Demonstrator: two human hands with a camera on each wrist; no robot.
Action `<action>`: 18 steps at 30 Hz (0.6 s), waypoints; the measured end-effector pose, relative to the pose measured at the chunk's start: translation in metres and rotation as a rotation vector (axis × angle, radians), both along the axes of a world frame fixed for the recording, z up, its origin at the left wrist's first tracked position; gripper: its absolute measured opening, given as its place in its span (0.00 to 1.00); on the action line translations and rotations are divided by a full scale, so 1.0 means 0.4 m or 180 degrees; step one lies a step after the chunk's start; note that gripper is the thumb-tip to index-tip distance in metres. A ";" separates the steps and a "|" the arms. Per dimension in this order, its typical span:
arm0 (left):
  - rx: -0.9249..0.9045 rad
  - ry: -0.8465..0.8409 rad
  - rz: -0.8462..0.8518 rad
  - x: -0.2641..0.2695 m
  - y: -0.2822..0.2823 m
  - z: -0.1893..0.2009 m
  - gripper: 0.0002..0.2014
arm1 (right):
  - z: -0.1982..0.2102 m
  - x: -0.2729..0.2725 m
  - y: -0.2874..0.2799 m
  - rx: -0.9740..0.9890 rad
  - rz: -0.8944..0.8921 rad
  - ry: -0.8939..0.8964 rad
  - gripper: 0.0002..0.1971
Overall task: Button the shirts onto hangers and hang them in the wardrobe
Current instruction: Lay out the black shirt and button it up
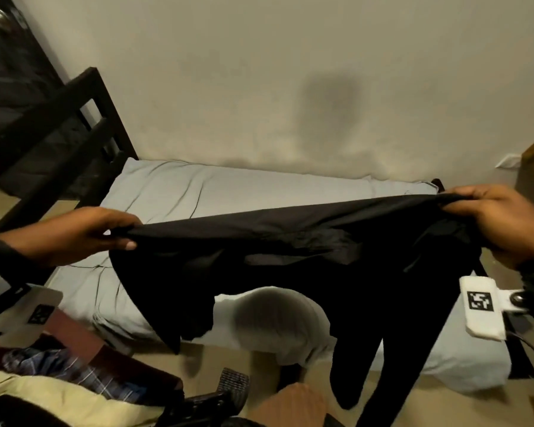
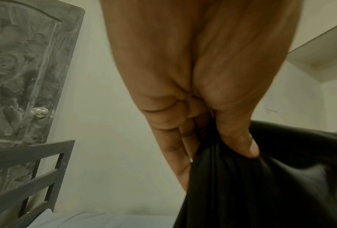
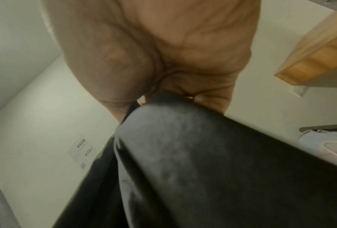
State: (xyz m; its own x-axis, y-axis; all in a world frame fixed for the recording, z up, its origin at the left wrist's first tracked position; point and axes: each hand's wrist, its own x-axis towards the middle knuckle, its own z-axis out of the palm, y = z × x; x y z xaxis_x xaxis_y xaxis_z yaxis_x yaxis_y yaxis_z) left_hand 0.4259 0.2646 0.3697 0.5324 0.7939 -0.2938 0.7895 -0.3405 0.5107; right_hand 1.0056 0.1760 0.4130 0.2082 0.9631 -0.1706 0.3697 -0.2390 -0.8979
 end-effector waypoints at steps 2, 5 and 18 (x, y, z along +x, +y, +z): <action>-0.0300 0.0025 -0.0020 -0.023 0.004 -0.007 0.02 | -0.014 0.001 -0.001 -0.0054 0.0118 0.0188 0.26; -0.0530 -0.0265 0.0344 -0.056 0.039 -0.030 0.15 | -0.032 0.001 0.016 -0.0165 0.0082 0.0369 0.05; -0.0574 -0.0265 0.1428 0.192 0.530 -0.349 0.06 | -0.414 0.156 0.535 -0.1011 0.0117 -0.0383 0.07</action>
